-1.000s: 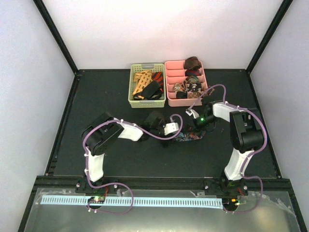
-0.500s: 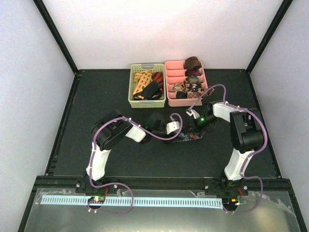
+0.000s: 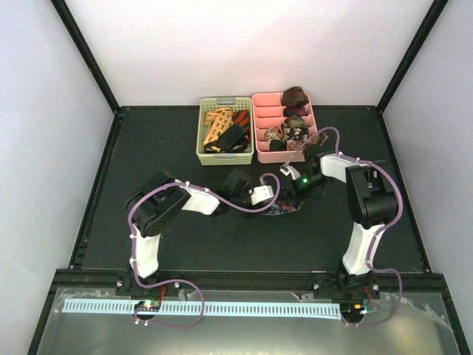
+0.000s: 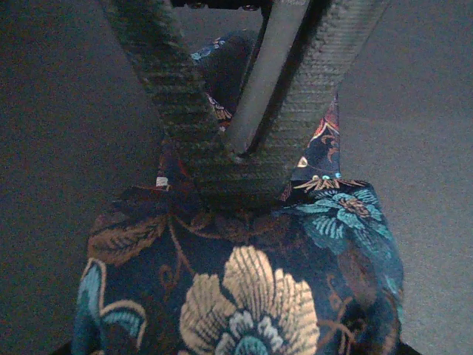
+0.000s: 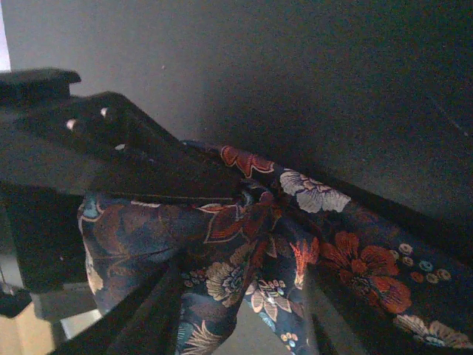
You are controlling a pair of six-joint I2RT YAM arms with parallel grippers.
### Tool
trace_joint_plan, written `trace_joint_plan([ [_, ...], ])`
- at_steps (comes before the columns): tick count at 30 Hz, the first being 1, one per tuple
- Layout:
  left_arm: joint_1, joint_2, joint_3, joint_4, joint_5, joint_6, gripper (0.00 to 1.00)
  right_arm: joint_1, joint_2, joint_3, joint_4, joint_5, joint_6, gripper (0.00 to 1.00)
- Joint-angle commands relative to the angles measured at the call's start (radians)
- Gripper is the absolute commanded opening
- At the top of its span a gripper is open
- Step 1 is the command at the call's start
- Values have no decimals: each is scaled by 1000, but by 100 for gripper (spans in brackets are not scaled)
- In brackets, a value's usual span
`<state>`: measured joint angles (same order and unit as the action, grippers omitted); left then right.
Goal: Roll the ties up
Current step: Roll the tie at the center of the board.
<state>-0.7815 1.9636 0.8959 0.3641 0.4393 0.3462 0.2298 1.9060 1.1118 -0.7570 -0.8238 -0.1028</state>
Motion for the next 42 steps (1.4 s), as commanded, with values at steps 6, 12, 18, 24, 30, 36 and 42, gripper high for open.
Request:
trace_joint_plan([
  [6,-9,47,64,-271,-90,60,37,2,-102,-28,10,-68,5,54],
  [12,-10,54,72,-296,-90,60,37,1,-114,-15,-9,-83,10,56],
  [18,-11,58,78,-291,-90,49,40,28,-57,-26,-2,-109,28,52],
  [24,-11,61,90,-292,-78,47,40,37,-8,-30,-4,-58,7,48],
  [30,-10,48,84,-290,-67,46,44,35,-4,-40,14,-8,3,2],
  [36,5,1,68,-237,-27,22,66,18,5,-55,-20,70,-17,2],
  [42,13,-75,7,-66,59,-23,84,8,-2,-66,-40,163,-15,2],
])
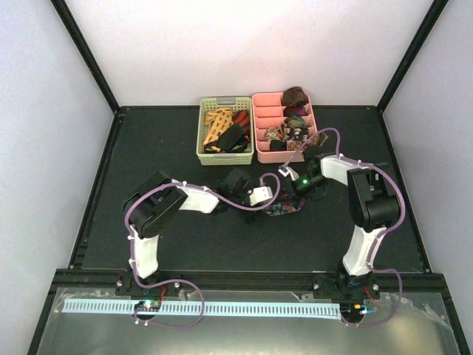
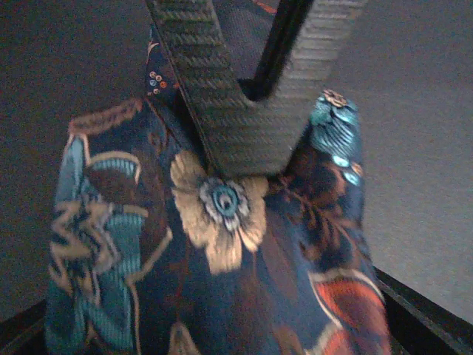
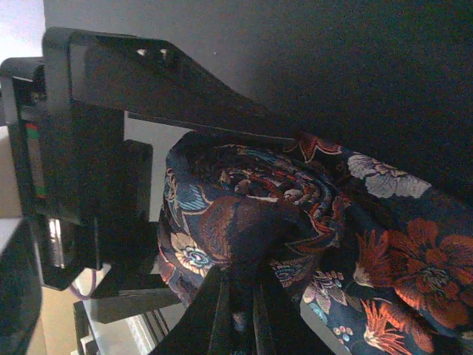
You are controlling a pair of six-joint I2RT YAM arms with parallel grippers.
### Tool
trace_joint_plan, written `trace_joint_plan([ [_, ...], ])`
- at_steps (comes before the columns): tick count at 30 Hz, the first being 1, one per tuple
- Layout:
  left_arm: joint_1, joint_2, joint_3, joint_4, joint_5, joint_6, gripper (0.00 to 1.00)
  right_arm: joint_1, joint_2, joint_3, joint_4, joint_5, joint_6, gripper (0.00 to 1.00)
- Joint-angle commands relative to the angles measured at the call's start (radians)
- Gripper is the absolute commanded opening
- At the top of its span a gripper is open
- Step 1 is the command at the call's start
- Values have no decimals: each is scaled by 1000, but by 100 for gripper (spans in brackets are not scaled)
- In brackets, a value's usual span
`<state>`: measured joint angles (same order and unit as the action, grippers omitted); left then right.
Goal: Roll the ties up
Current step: Roll the tie at the center of the board.
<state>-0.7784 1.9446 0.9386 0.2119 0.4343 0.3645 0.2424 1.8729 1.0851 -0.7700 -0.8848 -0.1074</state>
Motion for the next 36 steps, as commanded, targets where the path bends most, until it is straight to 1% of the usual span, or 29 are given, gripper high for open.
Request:
trace_joint_plan([
  [1,8,-60,-39,110,75,-55,86,-5,31,-41,-29,237,-9,2],
  [6,10,-38,-42,224,125,-115,89,-14,34,-38,-45,315,2,2],
  [12,10,26,-34,337,155,-147,89,-20,20,-22,-85,375,11,2],
  [15,10,48,-44,390,184,-144,89,-20,30,-16,-102,381,8,2],
  [18,16,52,-61,439,207,-149,89,-20,43,-14,-73,320,9,2],
  [22,53,1,-137,525,249,-171,89,-14,99,-8,-2,228,32,2],
  [26,92,-74,-198,465,243,-152,89,11,117,-24,75,153,59,2],
  [29,107,-99,-246,460,250,-129,90,23,106,-43,139,101,92,2],
  [32,110,-97,-275,490,248,-102,92,29,118,-36,150,86,84,1],
  [36,114,-52,-251,516,256,-97,93,29,136,-48,153,133,89,2],
])
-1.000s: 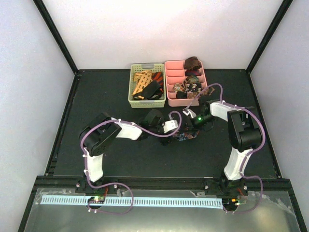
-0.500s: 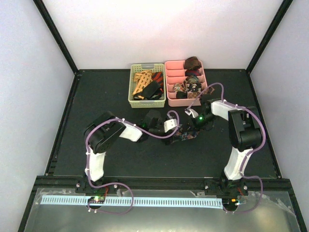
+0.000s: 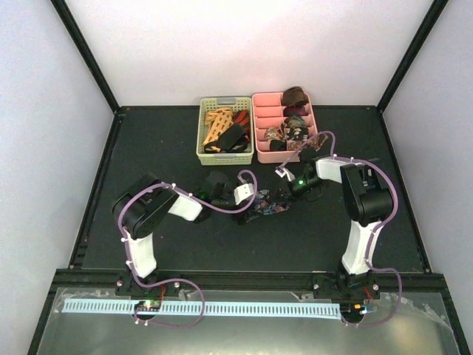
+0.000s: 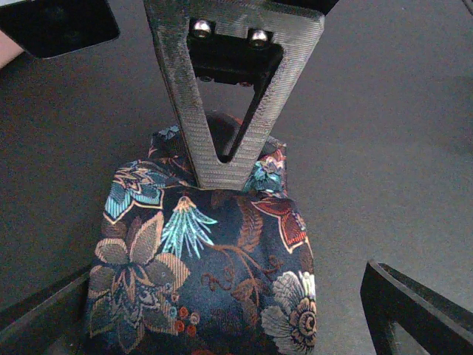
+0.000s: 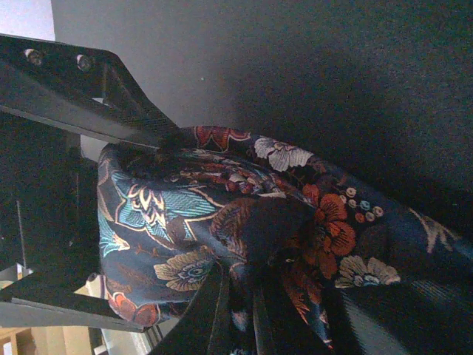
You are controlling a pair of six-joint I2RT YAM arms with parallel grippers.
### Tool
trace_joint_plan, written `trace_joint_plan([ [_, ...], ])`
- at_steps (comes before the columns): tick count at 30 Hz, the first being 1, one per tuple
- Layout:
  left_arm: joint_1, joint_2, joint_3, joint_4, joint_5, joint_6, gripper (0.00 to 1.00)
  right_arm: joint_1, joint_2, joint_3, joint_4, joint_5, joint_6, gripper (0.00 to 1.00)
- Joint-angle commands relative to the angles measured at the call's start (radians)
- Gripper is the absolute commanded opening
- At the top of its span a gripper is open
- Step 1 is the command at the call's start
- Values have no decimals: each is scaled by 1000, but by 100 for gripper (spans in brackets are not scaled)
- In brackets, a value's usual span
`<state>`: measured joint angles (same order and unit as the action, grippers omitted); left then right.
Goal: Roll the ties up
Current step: Roll the tie at the center of the board.
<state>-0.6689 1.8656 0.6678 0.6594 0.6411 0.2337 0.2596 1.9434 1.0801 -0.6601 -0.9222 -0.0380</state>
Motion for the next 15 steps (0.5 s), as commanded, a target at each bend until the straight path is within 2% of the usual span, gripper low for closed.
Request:
trace_joint_plan([
  [1,6,40,29,75,53,43,93,13,72,-46,37,183,18,2],
  [10,8,165,106,201,93,15,90,12,120,-37,47,199,22,2],
  [15,9,196,131,204,98,-22,84,10,129,-38,54,209,34,2],
])
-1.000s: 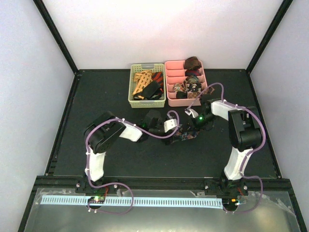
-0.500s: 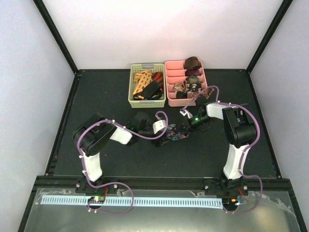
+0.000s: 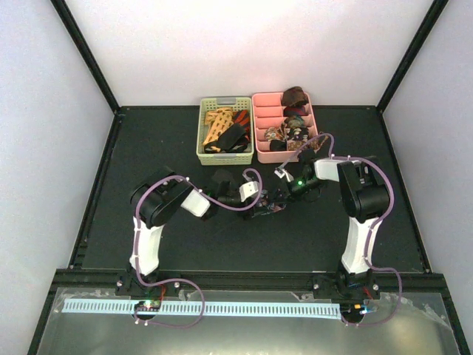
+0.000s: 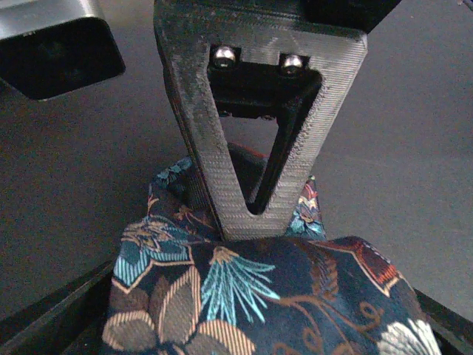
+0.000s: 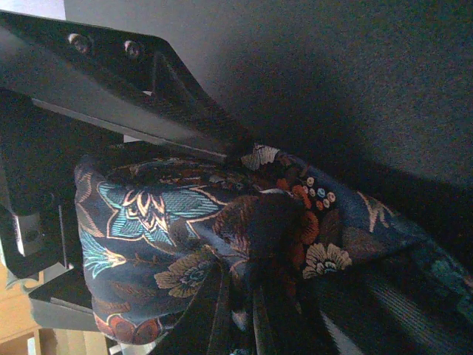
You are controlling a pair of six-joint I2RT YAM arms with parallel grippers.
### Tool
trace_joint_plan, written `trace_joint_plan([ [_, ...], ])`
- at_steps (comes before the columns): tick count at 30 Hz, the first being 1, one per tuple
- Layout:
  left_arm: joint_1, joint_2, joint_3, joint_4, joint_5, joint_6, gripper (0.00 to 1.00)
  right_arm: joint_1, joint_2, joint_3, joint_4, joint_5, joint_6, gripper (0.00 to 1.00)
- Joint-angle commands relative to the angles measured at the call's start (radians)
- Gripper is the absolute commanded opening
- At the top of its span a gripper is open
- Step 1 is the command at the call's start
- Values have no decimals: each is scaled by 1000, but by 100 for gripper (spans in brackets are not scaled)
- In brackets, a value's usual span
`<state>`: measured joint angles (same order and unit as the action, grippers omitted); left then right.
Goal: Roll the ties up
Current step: Roll the tie at the center of the board.
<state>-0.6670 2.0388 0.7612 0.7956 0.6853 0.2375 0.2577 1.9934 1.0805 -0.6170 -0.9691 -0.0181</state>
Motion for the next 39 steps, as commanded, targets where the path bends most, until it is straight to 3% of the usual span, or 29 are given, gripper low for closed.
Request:
trace_joint_plan([
  [1,6,24,35,69,54,-30,83,12,80,-40,12,262,18,2],
  [6,6,16,21,61,62,-50,73,12,73,-42,-1,282,13,2],
  [10,1,0,20,-20,46,-23,56,-4,24,-44,-4,232,-6,2],
  [13,-1,-19,12,-79,28,5,52,-12,-20,-43,4,215,-22,2],
  [20,-42,-60,28,-278,-69,125,48,-34,-74,22,-140,114,-111,40],
  [24,-81,-50,77,-426,-162,166,50,-36,-141,8,-173,80,-127,51],
  [34,-94,-36,122,-501,-213,172,49,10,-107,10,-134,64,-59,53],
  [37,-94,-36,132,-507,-212,170,49,14,-71,25,-114,106,-40,46],
  [39,-94,-37,139,-514,-206,165,51,14,-60,28,-114,131,-39,34],
])
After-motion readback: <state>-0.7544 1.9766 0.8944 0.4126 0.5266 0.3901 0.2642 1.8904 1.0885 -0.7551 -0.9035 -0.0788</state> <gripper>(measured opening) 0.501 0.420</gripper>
